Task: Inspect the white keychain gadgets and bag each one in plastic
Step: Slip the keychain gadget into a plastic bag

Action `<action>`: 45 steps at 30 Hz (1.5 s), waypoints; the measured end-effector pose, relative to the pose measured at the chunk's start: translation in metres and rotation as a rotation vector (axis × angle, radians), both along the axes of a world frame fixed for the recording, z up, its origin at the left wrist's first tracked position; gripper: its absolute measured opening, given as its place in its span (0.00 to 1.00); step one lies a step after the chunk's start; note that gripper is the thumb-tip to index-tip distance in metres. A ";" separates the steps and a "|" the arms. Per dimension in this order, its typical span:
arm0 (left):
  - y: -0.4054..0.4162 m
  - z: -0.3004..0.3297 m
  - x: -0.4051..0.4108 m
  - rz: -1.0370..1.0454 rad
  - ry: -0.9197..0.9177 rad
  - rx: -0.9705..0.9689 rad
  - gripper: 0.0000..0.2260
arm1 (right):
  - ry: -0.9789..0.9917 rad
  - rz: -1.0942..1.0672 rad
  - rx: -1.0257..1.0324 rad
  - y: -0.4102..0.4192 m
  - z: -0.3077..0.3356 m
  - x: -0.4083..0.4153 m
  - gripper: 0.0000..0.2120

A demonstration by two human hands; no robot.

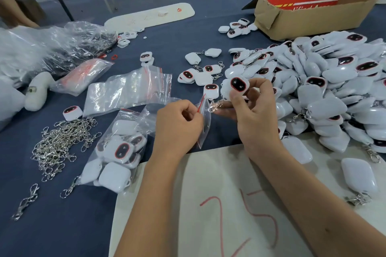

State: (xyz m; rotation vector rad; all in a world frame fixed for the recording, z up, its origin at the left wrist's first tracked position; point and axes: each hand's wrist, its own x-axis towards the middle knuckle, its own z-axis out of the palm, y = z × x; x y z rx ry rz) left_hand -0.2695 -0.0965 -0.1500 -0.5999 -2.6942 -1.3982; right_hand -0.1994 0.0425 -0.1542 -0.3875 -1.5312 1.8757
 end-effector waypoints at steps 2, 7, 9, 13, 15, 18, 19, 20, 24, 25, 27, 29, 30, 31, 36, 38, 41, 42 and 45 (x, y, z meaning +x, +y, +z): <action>-0.001 0.001 0.000 -0.010 0.008 -0.018 0.10 | 0.046 0.033 0.069 -0.002 0.002 0.001 0.08; 0.000 0.005 0.000 -0.089 -0.019 0.015 0.16 | 0.063 0.190 0.169 -0.011 -0.003 0.002 0.07; 0.000 0.004 0.000 -0.083 -0.051 0.033 0.14 | 0.020 0.196 0.237 -0.010 -0.005 0.003 0.07; -0.001 0.005 -0.003 0.015 -0.149 0.211 0.09 | -0.136 0.149 0.520 -0.008 -0.009 0.003 0.07; -0.002 0.008 -0.003 0.052 -0.171 0.303 0.08 | -0.169 0.176 0.600 -0.009 -0.009 0.003 0.06; 0.000 0.011 -0.001 0.145 -0.112 0.397 0.07 | -0.228 0.166 0.742 -0.011 -0.009 0.003 0.03; 0.000 0.012 -0.001 0.176 -0.049 0.405 0.07 | -0.239 0.153 0.763 -0.011 -0.008 0.003 0.03; 0.000 0.013 0.000 0.196 0.032 0.397 0.06 | -0.238 0.142 0.779 -0.012 -0.007 0.003 0.07; 0.005 0.015 0.009 0.165 0.338 0.302 0.05 | -0.205 0.125 0.889 -0.014 -0.005 0.003 0.14; 0.007 0.016 0.010 0.158 0.378 0.290 0.05 | -0.217 0.115 0.905 -0.014 -0.006 0.003 0.13; 0.010 0.016 0.013 0.142 0.462 0.276 0.05 | -0.222 0.112 0.919 -0.012 -0.007 0.003 0.08; 0.011 0.017 0.014 0.126 0.526 0.286 0.04 | -0.161 0.218 0.840 -0.012 -0.005 0.006 0.12; 0.010 0.017 0.014 0.126 0.540 0.293 0.04 | -0.114 0.304 0.782 -0.013 -0.003 0.008 0.19; 0.010 0.017 0.013 0.131 0.541 0.295 0.04 | -0.084 0.381 0.738 -0.014 -0.002 0.009 0.24; 0.007 0.015 0.011 0.164 0.457 0.333 0.03 | -0.146 0.446 0.698 -0.010 -0.003 0.007 0.32; 0.008 0.015 0.012 0.161 0.438 0.370 0.03 | -0.179 0.502 0.722 -0.012 -0.001 0.007 0.31; 0.010 0.015 0.013 0.180 0.402 0.472 0.03 | -0.086 0.593 0.479 -0.015 0.003 0.008 0.30; 0.011 0.015 0.012 0.198 0.362 0.525 0.03 | -0.071 0.589 0.357 -0.014 0.003 0.007 0.27; 0.011 0.012 0.008 0.259 0.250 0.566 0.04 | -0.108 0.382 0.284 -0.014 0.000 0.005 0.20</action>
